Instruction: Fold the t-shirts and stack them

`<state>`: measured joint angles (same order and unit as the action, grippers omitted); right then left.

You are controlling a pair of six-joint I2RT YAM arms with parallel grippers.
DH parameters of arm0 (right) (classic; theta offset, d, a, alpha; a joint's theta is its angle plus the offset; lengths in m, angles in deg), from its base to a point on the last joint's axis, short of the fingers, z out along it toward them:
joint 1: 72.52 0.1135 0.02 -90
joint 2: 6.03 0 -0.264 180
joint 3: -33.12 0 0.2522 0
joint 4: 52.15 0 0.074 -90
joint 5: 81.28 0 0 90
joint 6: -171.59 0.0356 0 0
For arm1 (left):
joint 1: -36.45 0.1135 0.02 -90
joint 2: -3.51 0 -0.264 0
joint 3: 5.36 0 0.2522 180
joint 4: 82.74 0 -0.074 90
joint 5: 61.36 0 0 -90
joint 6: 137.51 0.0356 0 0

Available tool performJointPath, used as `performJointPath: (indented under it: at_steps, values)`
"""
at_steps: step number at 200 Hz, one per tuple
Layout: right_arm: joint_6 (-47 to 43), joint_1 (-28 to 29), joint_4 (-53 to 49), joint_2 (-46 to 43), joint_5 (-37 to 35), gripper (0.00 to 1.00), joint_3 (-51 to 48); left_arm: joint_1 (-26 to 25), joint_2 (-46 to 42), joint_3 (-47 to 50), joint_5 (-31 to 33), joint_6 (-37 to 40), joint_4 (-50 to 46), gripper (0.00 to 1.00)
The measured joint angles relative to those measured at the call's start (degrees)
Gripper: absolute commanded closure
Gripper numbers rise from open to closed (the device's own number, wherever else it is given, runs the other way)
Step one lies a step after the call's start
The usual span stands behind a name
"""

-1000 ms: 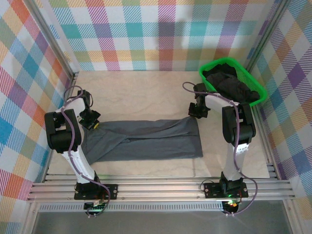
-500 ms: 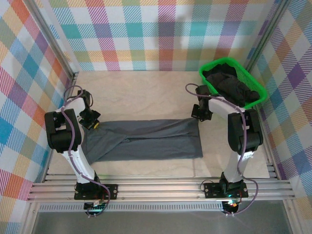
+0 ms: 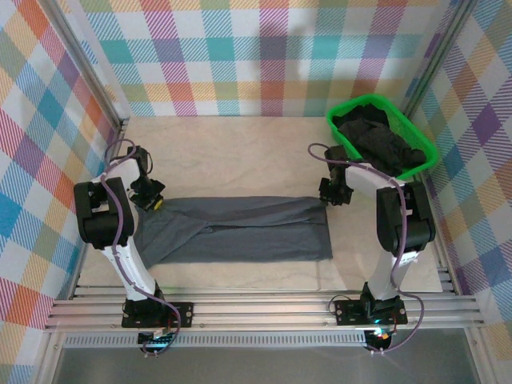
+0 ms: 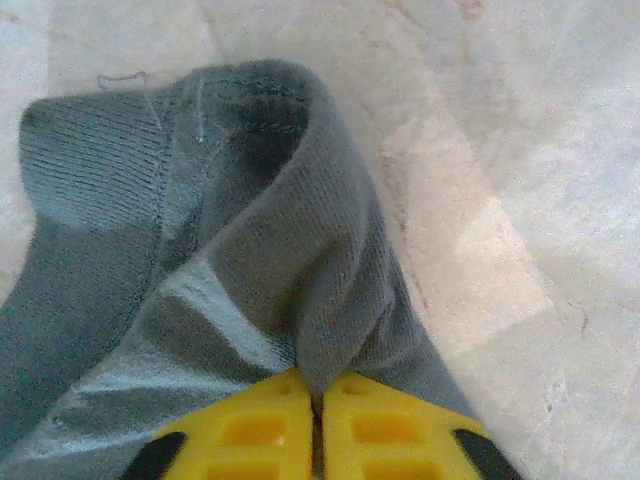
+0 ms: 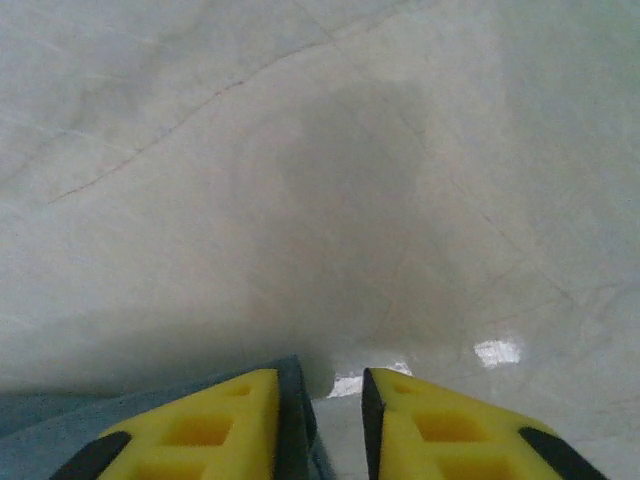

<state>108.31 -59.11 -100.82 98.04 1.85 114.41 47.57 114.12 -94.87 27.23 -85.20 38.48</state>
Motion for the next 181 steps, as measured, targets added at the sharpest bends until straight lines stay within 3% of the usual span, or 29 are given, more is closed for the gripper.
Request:
performJointPath:
  at_steps: [17, 42, 63, 95, 139, 181]
  values:
    - [0.8, 0.0, -1.4, -1.2, -0.2, 0.64, -0.1, -0.2, -0.1, -1.0, -0.2, 0.1, -0.3, 0.55]
    - [2.5, 0.0, -2.0, -6.9, 1.1, 0.64, -3.0, -0.9, -2.8, -1.6, 1.0, 0.3, -1.6, 0.51]
    - [4.5, 0.1, -1.9, -12.6, 3.1, 0.63, -7.2, -1.7, -8.7, -1.1, 1.7, 0.1, -2.4, 0.51]
    - [6.2, 0.1, -1.5, -15.0, 6.8, 0.72, -12.2, -5.8, -16.4, 2.8, 0.7, -1.0, -2.6, 0.56]
    - [6.5, 0.3, 0.8, -11.5, 10.3, 0.8, -12.7, -11.7, -15.9, 9.2, -1.4, -3.7, -2.7, 0.62]
    - [6.6, 0.4, 1.9, -9.7, 11.1, 0.85, -12.7, -12.7, -14.8, 9.2, -1.8, -4.5, -1.4, 0.65]
